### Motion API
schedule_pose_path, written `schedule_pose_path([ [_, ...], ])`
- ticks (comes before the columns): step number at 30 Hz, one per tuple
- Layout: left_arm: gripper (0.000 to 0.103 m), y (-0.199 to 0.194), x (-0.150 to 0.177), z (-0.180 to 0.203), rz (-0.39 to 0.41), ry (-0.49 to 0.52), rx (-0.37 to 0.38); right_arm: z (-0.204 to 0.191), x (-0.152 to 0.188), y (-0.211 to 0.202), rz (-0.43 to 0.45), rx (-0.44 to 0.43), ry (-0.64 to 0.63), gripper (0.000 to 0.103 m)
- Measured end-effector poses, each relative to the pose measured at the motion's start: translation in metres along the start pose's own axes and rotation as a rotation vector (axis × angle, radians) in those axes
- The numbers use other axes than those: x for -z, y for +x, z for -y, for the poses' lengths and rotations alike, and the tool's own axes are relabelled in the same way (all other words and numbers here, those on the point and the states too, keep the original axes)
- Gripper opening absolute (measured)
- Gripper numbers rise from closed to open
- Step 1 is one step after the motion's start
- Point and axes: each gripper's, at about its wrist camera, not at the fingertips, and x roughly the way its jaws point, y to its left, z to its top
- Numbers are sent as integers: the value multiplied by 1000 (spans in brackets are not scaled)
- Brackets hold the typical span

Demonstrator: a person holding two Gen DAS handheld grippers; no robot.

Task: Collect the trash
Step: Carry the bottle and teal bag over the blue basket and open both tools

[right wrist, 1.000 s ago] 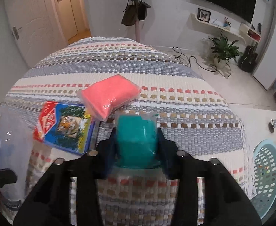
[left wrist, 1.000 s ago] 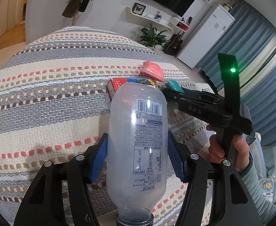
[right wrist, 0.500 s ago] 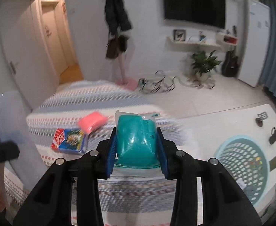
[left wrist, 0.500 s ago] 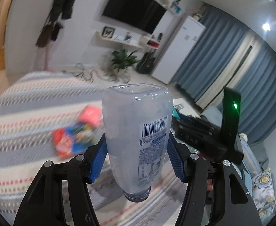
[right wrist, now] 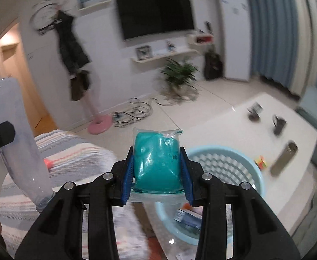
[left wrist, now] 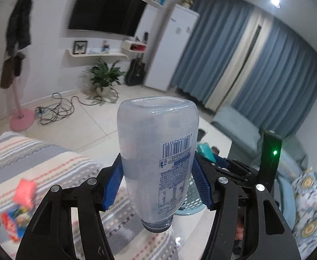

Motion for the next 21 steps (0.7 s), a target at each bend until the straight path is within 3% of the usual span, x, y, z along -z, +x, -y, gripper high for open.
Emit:
schedule_pose_path([
  [9, 58, 104, 14, 29, -152, 13, 81, 89, 50, 50, -124, 109, 185, 35],
  [18, 58, 167, 38, 25, -247, 0, 81, 113, 82, 73, -194, 195, 172, 37],
  [21, 58, 179, 42, 22, -274, -11, 76, 119, 84, 77, -213, 199, 192, 43],
])
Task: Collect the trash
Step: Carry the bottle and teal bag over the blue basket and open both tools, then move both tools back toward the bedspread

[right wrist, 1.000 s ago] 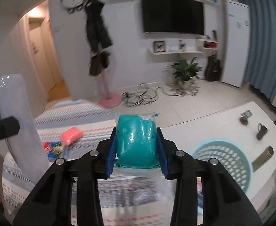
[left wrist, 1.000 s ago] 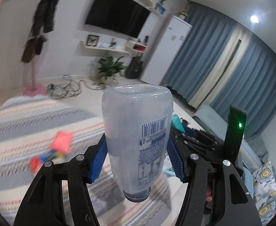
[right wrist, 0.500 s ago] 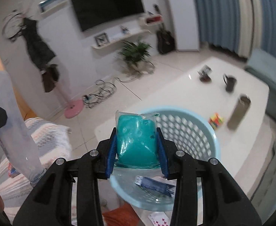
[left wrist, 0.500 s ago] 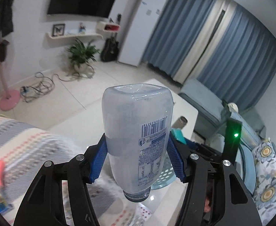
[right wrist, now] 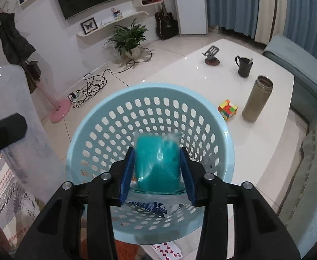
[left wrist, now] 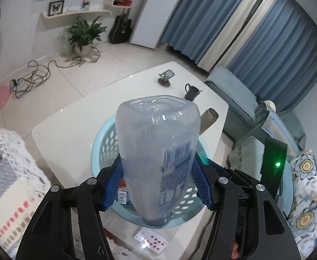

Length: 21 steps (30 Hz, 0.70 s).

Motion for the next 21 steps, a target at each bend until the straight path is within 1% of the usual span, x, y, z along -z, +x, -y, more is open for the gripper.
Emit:
schedule_pose_path([
  [1, 59, 3, 0, -1, -8, -3, -4, 2, 0, 1, -4, 3, 5, 51],
  [3, 64, 6, 1, -7, -11, -23, -1, 6, -1, 2, -5, 3, 15, 61],
  [6, 67, 5, -1, -12, -3, -39, -11, 9, -1, 2, -6, -3, 16, 61],
  [10, 67, -1, 3, -12, 7, -53, -16, 7, 3, -2, -5, -14, 16, 61],
  [13, 67, -12, 9, -15, 20, -72, -13, -2, 4, -8, 2, -25, -3, 61],
  [17, 67, -36, 16, -25, 51, -96, -12, -18, 3, -19, 13, -44, -36, 61],
  [19, 67, -49, 18, -26, 71, -103, -13, -33, 2, -30, 31, -60, -59, 61],
  [21, 67, -72, 23, -32, 107, -114, -14, -48, 1, -41, 52, -77, -81, 61],
])
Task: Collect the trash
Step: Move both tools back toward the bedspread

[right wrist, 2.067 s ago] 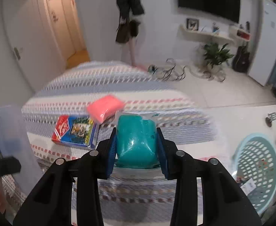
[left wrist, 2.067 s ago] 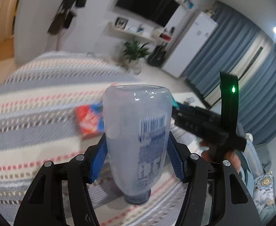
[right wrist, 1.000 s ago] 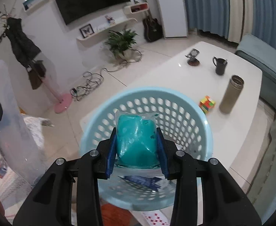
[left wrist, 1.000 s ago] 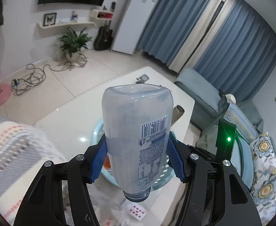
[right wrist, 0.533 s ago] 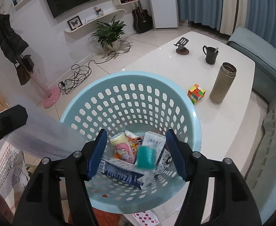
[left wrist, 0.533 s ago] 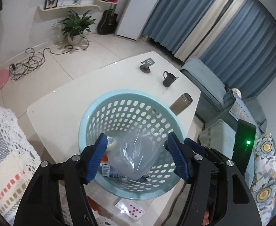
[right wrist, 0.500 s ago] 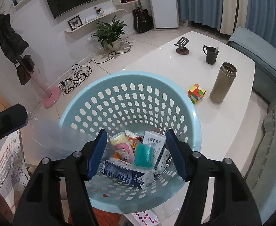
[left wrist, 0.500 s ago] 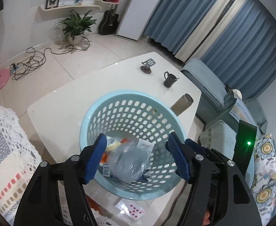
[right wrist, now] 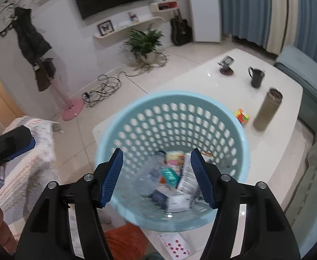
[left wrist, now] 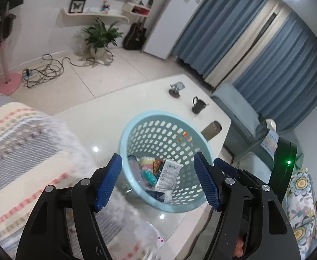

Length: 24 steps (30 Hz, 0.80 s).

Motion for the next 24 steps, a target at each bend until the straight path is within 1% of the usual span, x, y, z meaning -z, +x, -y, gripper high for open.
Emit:
schedule_pose_path([
  [2, 67, -21, 1, -5, 35, -11, -7, -18, -2, -9, 18, -20, -24, 61],
  [6, 67, -67, 4, -20, 115, -22, -47, -66, -6, -30, 58, -82, -89, 61],
  [10, 67, -111, 10, -41, 181, -34, -122, -118, -4, -40, 64, -165, -153, 61],
  [12, 71, -130, 14, -54, 209, -46, -151, -143, 0, -40, 59, -194, -190, 61],
  [14, 72, -150, 19, -69, 236, -67, -193, -170, 8, -39, 55, -207, -236, 61],
  [16, 72, -168, 27, -86, 259, -90, -247, -194, 18, -35, 43, -231, -274, 61],
  [19, 76, -192, 40, -113, 282, -129, -311, -224, 34, -25, 13, -265, -316, 62],
  [23, 76, -215, 55, -156, 284, -204, -370, -254, 56, -12, -17, -291, -371, 66],
  [24, 75, -219, 59, -166, 279, -217, -391, -259, 60, -9, -22, -292, -383, 67],
])
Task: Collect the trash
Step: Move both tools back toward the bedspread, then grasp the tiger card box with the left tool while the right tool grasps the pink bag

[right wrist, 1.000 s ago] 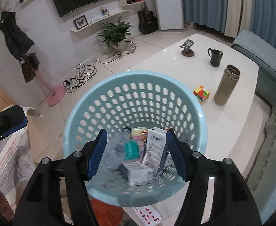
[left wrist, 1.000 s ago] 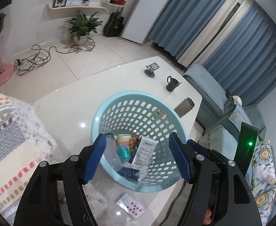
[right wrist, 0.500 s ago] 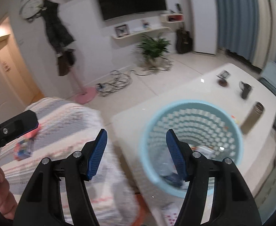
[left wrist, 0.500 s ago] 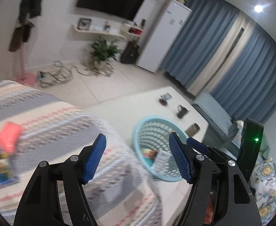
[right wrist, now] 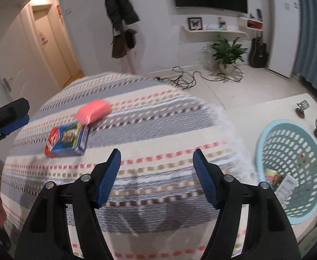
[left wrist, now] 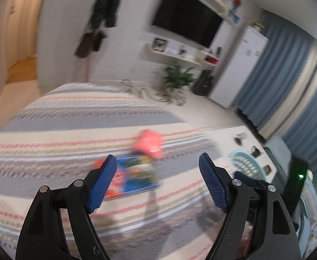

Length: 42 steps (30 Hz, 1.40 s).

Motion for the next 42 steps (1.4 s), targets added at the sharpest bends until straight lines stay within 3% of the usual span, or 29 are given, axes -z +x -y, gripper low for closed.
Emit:
schedule_pose_path([
  [4, 75, 5, 7, -37, -29, -8, -81, -9, 5, 12, -22, 9, -23, 67],
  [7, 74, 13, 11, -61, -73, -45, -88, -11, 6, 14, -25, 17, -33, 68],
  [12, 67, 31, 22, -69, -160, -76, 21, 0, 7, 16, -36, 4, 7, 68],
  [14, 65, 31, 24, -62, -156, -45, 45, 2, 6, 16, -39, 2, 13, 68],
  [16, 56, 34, 26, -56, -180, -33, 103, 2, 7, 18, -50, 2, 11, 68],
  [19, 56, 32, 35, -46, -201, 12, 137, 2, 7, 20, -62, -1, 10, 68],
  [24, 54, 20, 54, -21, -274, 94, 297, 8, 7, 21, -65, -25, 35, 68],
  [28, 63, 5, 55, -13, -234, 175, 261, 9, 7, 19, -61, -41, 42, 69],
  [30, 75, 1, 43, -13, -177, 191, 187, 8, 6, 18, -56, -39, 33, 72],
  [33, 82, 10, 26, -12, -137, 225, 94, 4, 6, 18, -54, -34, 13, 73],
  [35, 86, 28, 21, -6, -176, 284, 77, 2, 5, 19, -61, -34, 2, 73],
  [38, 86, 54, 23, 5, -208, 388, -37, 3, 2, 19, -70, -47, -1, 73],
  [42, 84, 68, 22, 12, -237, 431, -49, 1, -7, 16, -66, -26, -23, 73],
])
